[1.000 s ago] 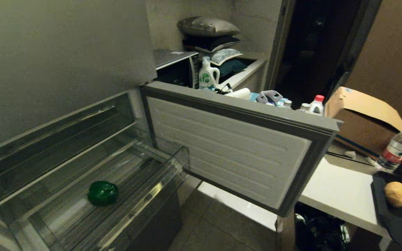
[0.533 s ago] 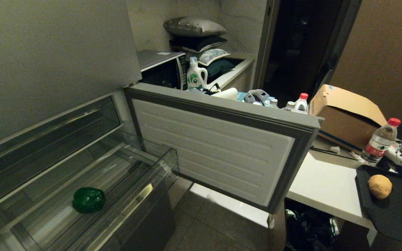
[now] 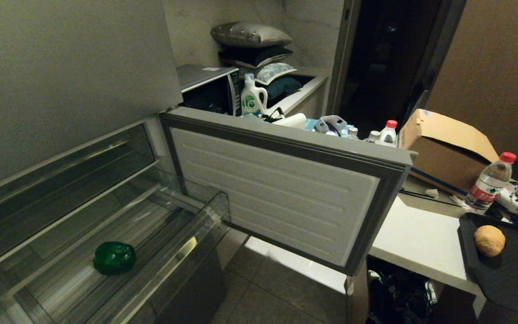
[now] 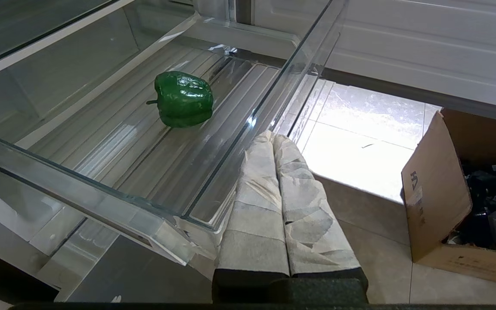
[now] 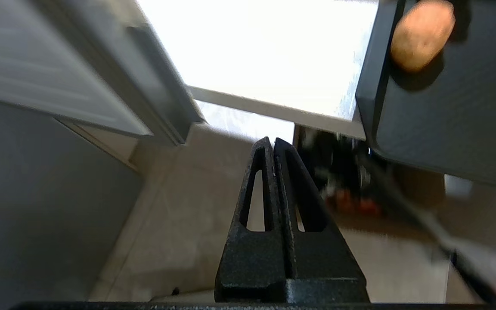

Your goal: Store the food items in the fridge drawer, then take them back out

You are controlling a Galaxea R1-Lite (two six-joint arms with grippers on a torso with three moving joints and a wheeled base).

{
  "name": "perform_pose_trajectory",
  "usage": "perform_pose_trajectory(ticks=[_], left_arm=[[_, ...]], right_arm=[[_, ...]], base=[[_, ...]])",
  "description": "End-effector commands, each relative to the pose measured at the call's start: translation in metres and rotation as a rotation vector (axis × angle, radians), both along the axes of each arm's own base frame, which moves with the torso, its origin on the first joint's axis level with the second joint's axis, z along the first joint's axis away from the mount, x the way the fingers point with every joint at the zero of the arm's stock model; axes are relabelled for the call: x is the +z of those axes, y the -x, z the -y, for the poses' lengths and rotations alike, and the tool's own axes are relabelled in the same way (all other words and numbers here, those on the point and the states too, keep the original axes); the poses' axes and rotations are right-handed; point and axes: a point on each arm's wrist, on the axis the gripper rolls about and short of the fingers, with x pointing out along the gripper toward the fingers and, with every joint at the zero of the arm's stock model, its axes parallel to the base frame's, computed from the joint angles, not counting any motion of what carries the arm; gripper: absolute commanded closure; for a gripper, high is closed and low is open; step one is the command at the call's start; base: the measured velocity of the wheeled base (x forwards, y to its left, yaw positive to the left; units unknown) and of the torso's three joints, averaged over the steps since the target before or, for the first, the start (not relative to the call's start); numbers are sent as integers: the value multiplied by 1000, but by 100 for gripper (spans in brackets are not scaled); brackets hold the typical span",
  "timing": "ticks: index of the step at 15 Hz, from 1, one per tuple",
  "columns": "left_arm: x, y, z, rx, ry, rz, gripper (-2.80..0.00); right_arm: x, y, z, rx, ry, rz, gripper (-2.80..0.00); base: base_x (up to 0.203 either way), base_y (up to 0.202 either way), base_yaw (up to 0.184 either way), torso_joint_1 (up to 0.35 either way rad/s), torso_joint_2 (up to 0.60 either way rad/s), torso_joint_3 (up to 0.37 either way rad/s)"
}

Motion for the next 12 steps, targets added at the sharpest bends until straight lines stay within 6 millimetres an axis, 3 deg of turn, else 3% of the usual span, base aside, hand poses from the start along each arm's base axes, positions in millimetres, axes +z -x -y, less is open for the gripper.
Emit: perform_pose_trajectory(ticks=[1,5,7,12], left_arm=[[0,0,0,0,0,-2,0],[0,0,0,0,0,-2,0],[0,0,0,0,0,-2,0],[0,0,0,0,0,-2,0]], right_arm=[[-14,-50,8,-47,-28,-194,0],[-34,-107,34,-172,-67,-293,0],[-31,-127,58,-260,-79,-276,0],[-29,-149,97,-367,-80,-267,0]], base=[[0,0,0,0,0,0],[0,0,0,0,0,0],[0,0,0,0,0,0],[0,0,0,0,0,0]])
